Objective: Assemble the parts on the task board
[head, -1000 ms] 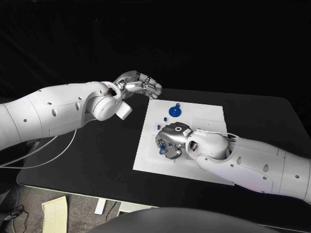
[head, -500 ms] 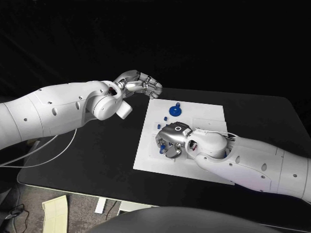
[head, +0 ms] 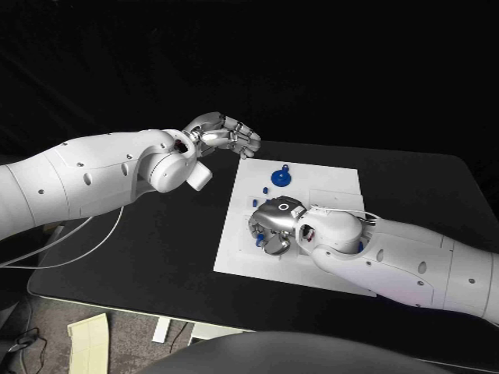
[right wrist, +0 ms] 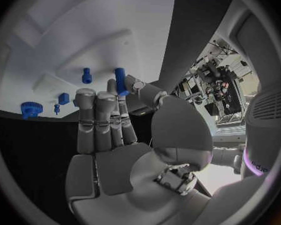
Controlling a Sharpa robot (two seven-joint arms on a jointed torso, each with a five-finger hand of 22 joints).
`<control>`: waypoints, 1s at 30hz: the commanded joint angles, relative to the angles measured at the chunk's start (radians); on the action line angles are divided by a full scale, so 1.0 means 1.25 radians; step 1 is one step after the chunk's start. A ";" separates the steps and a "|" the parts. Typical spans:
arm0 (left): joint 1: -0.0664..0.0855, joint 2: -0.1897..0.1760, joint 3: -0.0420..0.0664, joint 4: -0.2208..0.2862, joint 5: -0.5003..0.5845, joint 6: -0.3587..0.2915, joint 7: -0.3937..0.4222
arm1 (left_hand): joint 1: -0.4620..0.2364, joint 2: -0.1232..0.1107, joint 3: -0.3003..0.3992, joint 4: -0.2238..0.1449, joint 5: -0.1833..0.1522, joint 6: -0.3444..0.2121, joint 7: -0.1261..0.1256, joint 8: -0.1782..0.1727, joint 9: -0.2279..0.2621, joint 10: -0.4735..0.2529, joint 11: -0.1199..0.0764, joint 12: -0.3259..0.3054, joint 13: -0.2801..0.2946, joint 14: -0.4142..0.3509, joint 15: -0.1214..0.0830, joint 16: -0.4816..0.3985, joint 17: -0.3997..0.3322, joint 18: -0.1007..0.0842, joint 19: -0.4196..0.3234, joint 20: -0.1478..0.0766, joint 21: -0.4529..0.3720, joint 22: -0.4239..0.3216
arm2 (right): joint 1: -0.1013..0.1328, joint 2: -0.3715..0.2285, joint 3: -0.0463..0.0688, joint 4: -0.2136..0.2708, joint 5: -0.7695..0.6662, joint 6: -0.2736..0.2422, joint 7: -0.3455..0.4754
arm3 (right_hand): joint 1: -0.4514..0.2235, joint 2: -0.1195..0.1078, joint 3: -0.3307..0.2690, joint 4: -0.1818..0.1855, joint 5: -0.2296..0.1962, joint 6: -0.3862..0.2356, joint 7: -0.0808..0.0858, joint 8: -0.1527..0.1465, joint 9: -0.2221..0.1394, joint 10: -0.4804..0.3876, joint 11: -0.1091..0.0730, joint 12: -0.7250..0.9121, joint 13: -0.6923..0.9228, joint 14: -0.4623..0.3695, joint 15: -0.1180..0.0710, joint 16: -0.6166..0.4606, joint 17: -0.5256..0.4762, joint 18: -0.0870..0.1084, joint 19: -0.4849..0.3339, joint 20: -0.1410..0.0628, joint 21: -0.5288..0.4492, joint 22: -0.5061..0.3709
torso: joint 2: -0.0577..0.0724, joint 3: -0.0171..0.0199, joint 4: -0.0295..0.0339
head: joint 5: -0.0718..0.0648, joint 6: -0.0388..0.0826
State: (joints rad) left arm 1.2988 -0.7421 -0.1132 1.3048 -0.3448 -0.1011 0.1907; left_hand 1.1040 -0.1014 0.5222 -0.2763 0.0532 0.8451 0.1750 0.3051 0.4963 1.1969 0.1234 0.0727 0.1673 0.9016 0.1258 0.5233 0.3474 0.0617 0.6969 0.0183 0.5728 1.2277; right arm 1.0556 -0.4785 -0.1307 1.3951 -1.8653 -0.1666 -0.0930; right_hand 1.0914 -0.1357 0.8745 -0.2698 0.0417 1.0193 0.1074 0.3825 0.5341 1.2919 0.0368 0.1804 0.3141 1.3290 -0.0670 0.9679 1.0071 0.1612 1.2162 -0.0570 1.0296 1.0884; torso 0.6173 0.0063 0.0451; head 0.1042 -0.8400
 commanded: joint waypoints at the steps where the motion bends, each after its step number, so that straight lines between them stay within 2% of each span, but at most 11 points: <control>1: 0.000 0.001 0.000 0.001 0.004 0.013 0.006 | -0.004 0.002 -0.002 0.002 0.000 -0.006 -0.002 0.005 -0.001 -0.004 0.000 -0.001 -0.001 0.006 0.000 -0.006 0.001 0.013 0.001 0.006 -0.004 0.001 | -0.002 0.001 -0.003 0.001 0.004 0.020 0.004 | -0.002 0.010 0.003 0.002 0.006 0.004 -0.002 0.002 0.002 0.008 -0.001 0.001 0.001 -0.002 -0.008 0.005 0.001 0.081 -0.001 -0.005 0.002 0.001 | -0.001 0.0001 -0.0004 | -0.001 0.000; 7: 0.000 0.001 0.000 0.001 0.004 0.013 0.005 | -0.005 0.002 -0.002 0.002 0.000 -0.006 -0.002 0.005 -0.001 -0.004 0.000 -0.001 -0.001 0.006 0.000 -0.006 0.002 0.013 0.001 0.006 -0.004 0.001 | -0.002 0.000 -0.004 0.000 0.018 0.022 0.005 | -0.006 0.005 0.004 0.002 0.010 0.002 0.000 -0.001 0.002 0.004 0.000 -0.002 0.003 -0.004 -0.006 0.003 -0.001 0.081 -0.004 -0.003 0.000 0.001 | 0.000 0.0001 -0.0001 | -0.002 0.000; 10: 0.000 0.000 0.000 0.001 0.004 0.012 0.005 | -0.005 0.002 -0.002 0.002 0.000 -0.006 -0.002 0.005 -0.002 -0.004 0.000 -0.001 -0.001 0.006 0.000 -0.006 0.002 0.013 0.001 0.006 -0.004 0.002 | -0.002 0.000 -0.004 -0.002 0.032 0.018 0.011 | -0.028 -0.009 -0.019 -0.007 0.072 -0.004 0.003 -0.008 0.002 -0.006 0.004 -0.010 0.006 -0.003 -0.001 0.002 -0.004 0.081 -0.005 -0.001 0.002 0.003 | 0.000 -0.0001 -0.0001 | -0.002 0.000; 12: 0.000 0.000 0.000 0.001 0.004 0.012 0.005 | -0.005 0.002 -0.002 0.002 0.000 -0.006 -0.002 0.005 -0.002 -0.005 0.000 -0.001 -0.001 0.006 0.000 -0.006 0.002 0.013 0.001 0.006 -0.004 0.002 | -0.002 0.000 -0.004 -0.002 0.038 0.012 0.015 | -0.042 -0.014 -0.055 -0.014 0.106 -0.016 0.008 -0.018 0.000 -0.021 0.010 -0.020 0.004 -0.003 0.003 0.003 -0.004 0.081 -0.005 -0.002 0.003 0.004 | 0.000 -0.0002 -0.0002 | -0.002 0.000; 13: 0.000 0.000 0.000 0.001 0.004 0.012 0.005 | -0.005 0.002 -0.002 0.002 0.000 -0.006 -0.002 0.005 -0.002 -0.005 0.000 -0.001 -0.001 0.006 0.000 -0.006 0.002 0.013 0.001 0.006 -0.004 0.002 | -0.002 0.000 -0.004 -0.003 0.043 0.010 0.017 | -0.047 -0.017 -0.066 -0.015 0.111 -0.019 0.009 -0.020 -0.001 -0.024 0.011 -0.023 0.004 -0.003 0.005 0.003 -0.004 0.081 -0.006 -0.002 0.003 0.005 | 0.000 -0.0002 -0.0002 | -0.002 0.000; 15: 0.000 0.000 0.000 0.001 0.004 0.012 0.004 | -0.005 0.002 -0.002 0.002 0.000 -0.007 -0.002 0.006 -0.002 -0.005 0.001 -0.001 -0.001 0.006 0.000 -0.006 0.002 0.013 0.001 0.006 -0.004 0.002 | -0.002 0.001 -0.005 -0.003 0.050 0.003 0.022 | -0.057 -0.026 -0.095 -0.015 0.113 -0.034 0.015 -0.030 -0.005 -0.040 0.016 -0.033 0.000 -0.004 0.009 0.004 -0.004 0.081 -0.007 -0.002 0.004 0.006 | 0.000 0.0001 -0.0004 | -0.002 0.000; 21: 0.000 0.000 0.000 0.001 0.004 0.013 0.004 | -0.006 0.002 -0.003 0.002 0.000 -0.007 -0.002 0.006 -0.002 -0.005 0.001 -0.001 -0.001 0.006 0.000 -0.007 0.003 0.013 0.001 0.006 -0.005 0.002 | -0.002 0.001 -0.005 -0.003 0.054 -0.017 0.024 | -0.052 -0.029 -0.151 -0.016 0.122 -0.054 0.025 -0.046 -0.013 -0.065 0.027 -0.053 -0.009 -0.006 0.020 0.007 -0.004 0.081 -0.012 -0.005 0.001 0.006 | 0.000 0.0004 -0.0002 | -0.002 0.001; 30: 0.000 -0.001 0.000 0.001 0.004 0.015 0.002 | -0.006 0.002 -0.002 0.002 0.000 -0.007 -0.002 0.006 -0.002 -0.005 0.001 -0.001 -0.001 0.006 0.000 -0.008 0.003 0.013 0.001 0.006 -0.005 0.002 | -0.002 -0.001 -0.005 -0.003 0.054 -0.027 0.018 | -0.041 -0.032 -0.163 -0.015 0.123 -0.058 0.027 -0.051 -0.017 -0.076 0.032 -0.062 -0.015 -0.007 0.024 0.008 -0.005 0.081 -0.014 -0.006 -0.001 0.006 | 0.000 0.0006 0.0000 | -0.004 0.001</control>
State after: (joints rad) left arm 1.2988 -0.7437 -0.1133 1.3050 -0.3447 -0.0996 0.1884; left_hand 1.1040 -0.1014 0.5223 -0.2763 0.0532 0.8425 0.1724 0.3089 0.4945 1.1969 0.1234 0.0727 0.1675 0.9016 0.1258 0.5194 0.3501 0.0686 0.6969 0.0183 0.5727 1.2288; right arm 1.0535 -0.4796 -0.1368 1.3907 -1.8045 -0.1831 -0.0772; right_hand 1.0308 -0.1727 0.6784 -0.2887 0.1898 0.9543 0.1393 0.3231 0.5131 1.2042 0.0750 0.1071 0.2966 1.3202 -0.0463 0.9719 1.0019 0.1612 1.2016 -0.0573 1.0279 1.0949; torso 0.6169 0.0067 0.0451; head 0.1007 -0.8393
